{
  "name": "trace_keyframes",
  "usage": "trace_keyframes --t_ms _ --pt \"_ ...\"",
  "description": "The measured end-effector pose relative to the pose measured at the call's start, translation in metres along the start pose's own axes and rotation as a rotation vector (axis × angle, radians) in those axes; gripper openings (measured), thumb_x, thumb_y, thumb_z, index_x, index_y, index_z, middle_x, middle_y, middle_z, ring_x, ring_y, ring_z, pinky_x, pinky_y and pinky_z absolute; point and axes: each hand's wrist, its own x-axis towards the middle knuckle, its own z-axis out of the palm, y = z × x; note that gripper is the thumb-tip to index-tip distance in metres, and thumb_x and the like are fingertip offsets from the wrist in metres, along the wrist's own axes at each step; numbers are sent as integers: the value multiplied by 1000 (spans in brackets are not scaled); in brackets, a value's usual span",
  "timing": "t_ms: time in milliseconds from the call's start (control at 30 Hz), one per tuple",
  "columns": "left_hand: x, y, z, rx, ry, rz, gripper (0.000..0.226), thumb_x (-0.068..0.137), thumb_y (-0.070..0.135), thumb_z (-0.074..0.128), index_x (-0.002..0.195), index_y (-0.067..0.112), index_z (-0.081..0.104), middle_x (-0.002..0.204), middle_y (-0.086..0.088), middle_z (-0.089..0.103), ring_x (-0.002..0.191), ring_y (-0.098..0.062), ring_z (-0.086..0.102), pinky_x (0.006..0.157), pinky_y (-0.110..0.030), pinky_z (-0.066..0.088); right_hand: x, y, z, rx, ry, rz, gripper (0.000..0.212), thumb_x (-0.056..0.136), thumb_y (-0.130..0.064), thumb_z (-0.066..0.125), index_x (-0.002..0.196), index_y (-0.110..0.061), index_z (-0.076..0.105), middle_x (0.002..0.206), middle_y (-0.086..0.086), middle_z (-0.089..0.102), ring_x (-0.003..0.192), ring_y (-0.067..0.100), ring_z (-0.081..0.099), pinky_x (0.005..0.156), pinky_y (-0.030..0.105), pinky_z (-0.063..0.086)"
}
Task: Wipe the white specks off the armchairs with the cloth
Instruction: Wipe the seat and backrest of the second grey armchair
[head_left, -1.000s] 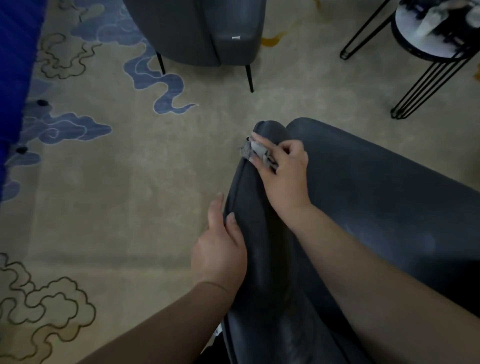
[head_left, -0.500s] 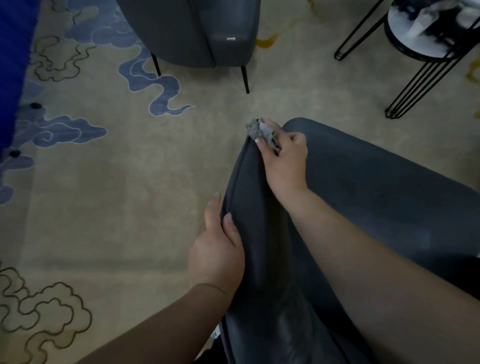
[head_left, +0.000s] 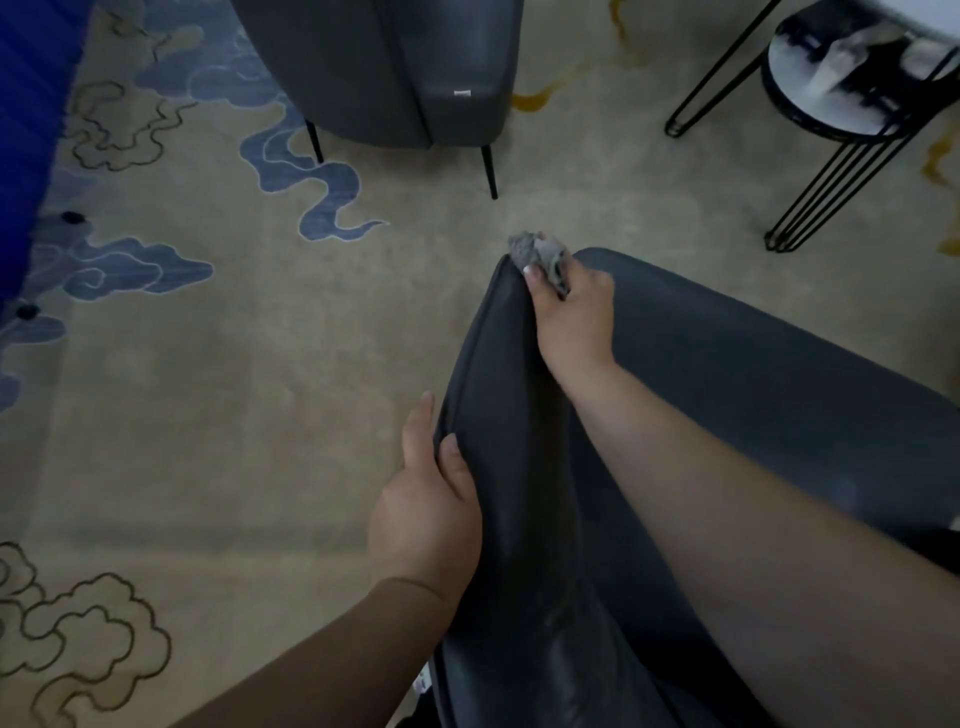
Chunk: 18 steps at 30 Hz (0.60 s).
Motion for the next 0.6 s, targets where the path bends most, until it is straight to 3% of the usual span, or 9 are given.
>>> trace_keyframes --t_ms 100,200,333,467,600 --pt "1 -2 1 -24 14 6 48 99 39 30 146 36 25 84 -12 68 76 -36 63 65 -42 50 -62 8 -10 -29 -50 -240 51 88 -22 67 130 -45 50 97 -4 35 90 16 46 89 20 40" --pt "0 -2 1 -36 14 14 49 97 41 28 146 36 26 77 -12 67 70 -35 63 62 -43 50 -105 21 -18 -82 -67 -357 58 85 -14 70 133 -41 52 97 -3 36 88 17 45 88 22 41" --pt "0 -3 2 -17 25 12 50 97 41 28 147 36 24 78 -12 67 71 -36 63 64 -44 51 -75 15 -11 -42 -31 -287 48 87 -22 67 130 -40 54 97 0 37 89 23 47 89 27 43" --pt "-1 -3 1 -8 26 10 50 99 39 29 148 35 23 78 -10 67 71 -32 63 65 -43 52 -12 10 -5 44 5 60 38 93 -34 60 130 -27 59 106 5 43 100 22 53 97 30 44" --pt "0 -4 2 -11 37 8 50 97 43 26 147 35 23 76 -9 66 69 -32 62 64 -44 52 -33 11 -7 51 -26 -15 42 93 -30 60 134 -34 53 104 7 42 95 23 54 96 27 45"
